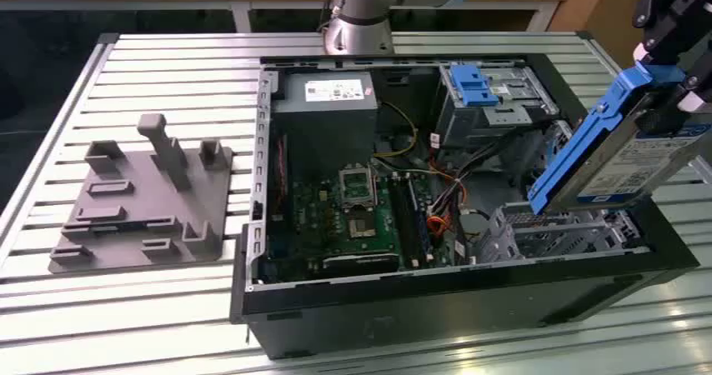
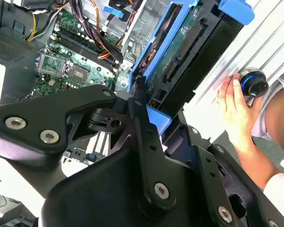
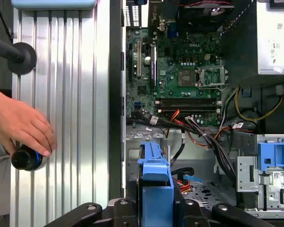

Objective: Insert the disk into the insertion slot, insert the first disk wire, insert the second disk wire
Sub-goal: 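Insert the disk into the insertion slot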

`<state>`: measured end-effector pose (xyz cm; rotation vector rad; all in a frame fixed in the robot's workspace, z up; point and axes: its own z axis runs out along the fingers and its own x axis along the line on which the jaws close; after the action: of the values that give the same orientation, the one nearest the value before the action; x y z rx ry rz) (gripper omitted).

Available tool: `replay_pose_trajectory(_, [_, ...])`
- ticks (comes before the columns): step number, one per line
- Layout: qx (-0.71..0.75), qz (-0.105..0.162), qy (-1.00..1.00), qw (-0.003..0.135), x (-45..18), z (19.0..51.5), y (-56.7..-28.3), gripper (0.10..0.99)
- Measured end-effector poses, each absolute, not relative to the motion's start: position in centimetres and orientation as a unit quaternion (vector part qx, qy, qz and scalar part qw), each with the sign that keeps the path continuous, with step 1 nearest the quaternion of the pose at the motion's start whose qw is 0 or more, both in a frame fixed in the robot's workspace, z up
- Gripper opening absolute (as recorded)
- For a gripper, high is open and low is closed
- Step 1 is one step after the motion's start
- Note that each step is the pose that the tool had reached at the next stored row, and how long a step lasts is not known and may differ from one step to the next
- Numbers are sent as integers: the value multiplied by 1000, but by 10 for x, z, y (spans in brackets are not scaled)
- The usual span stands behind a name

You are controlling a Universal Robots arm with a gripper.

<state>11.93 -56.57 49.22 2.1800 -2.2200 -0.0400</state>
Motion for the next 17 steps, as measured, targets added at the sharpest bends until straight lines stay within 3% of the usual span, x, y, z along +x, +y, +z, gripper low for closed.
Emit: replay_pose_trajectory(17, [701,-18,-713,10,119,492,-566,365])
